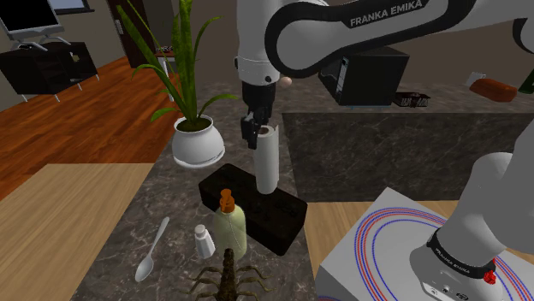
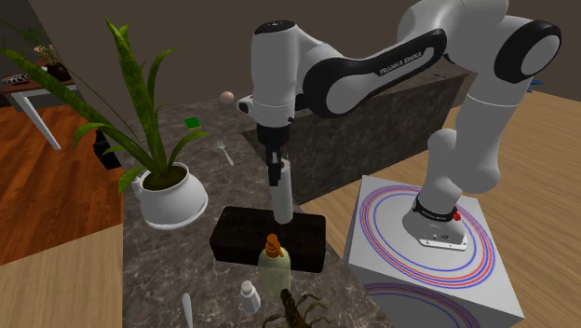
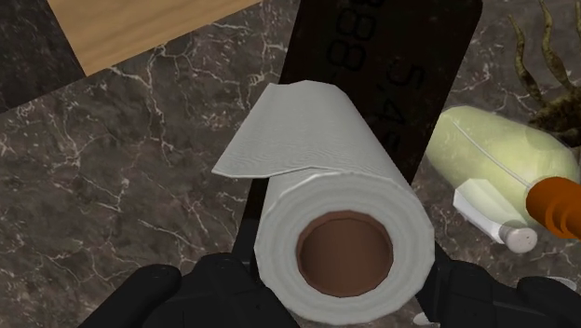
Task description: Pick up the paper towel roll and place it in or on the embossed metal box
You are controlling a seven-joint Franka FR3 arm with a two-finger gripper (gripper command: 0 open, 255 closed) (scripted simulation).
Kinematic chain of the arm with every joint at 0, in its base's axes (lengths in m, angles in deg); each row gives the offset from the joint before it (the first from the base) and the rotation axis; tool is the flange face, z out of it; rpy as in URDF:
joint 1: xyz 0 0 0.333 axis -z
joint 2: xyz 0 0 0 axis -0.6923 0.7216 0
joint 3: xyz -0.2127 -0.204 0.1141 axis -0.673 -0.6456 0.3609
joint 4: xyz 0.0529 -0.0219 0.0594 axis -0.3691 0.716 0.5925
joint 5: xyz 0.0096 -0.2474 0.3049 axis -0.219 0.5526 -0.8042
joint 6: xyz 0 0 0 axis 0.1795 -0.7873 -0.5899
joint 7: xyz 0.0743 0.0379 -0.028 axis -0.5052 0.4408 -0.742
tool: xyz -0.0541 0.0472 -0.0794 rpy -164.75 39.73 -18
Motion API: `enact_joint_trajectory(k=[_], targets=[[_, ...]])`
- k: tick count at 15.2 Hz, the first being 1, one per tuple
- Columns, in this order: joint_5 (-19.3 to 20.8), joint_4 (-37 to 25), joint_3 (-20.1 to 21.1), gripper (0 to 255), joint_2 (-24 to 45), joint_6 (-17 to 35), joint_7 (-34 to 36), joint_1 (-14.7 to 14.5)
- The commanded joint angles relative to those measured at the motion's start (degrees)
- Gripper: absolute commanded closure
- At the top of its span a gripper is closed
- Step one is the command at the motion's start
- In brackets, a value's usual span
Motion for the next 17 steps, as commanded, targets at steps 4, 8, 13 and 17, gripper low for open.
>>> enact_joint_trajectory(k=[4,8,13,17], targets=[[0.1,1.4,0.0,255,0.3,1.7,0.2,0.0],[0.1,1.4,0.0,255,0.3,1.7,0.2,0.0],[0.1,1.4,0.0,0,0.3,1.7,0.2,0.0],[-0.1,-1.7,0.1,0,-0.3,-2.0,0.0,-0.1]])
